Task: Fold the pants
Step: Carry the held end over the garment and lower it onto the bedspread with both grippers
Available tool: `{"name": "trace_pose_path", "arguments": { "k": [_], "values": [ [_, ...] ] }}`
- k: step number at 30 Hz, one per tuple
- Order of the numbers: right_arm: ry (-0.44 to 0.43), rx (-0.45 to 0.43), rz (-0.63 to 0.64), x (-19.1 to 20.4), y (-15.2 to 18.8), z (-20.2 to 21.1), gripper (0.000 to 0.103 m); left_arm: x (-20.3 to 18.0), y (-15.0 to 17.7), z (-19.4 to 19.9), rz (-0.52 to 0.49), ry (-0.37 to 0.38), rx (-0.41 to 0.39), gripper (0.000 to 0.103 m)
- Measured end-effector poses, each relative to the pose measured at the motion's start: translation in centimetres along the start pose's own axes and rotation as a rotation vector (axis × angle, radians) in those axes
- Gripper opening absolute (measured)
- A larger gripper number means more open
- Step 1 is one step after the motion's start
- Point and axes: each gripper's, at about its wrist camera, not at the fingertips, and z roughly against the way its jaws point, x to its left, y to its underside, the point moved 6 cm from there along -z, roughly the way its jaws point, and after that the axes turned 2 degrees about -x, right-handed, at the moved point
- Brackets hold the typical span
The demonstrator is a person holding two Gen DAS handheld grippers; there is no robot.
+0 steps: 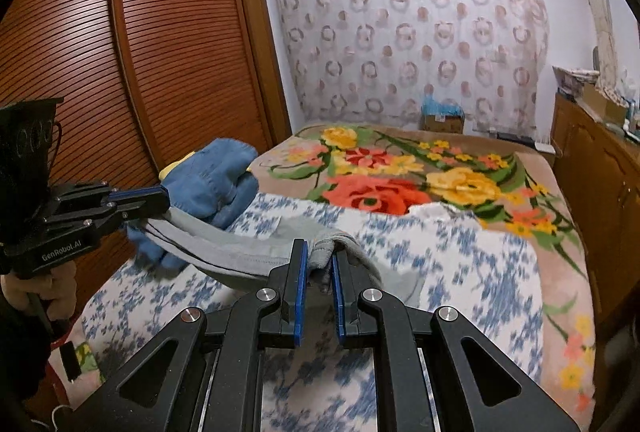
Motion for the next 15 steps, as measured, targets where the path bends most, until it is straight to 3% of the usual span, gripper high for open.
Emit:
{"name": "trace_pose_path", "arguments": {
  "k": [15],
  "values": [
    [0.001,0.059,-0.024,3.7,6.5,4.5,0.011,-2.3,7.5,3.4,0.021,0.037,0.051,0.005]
  ]
}}
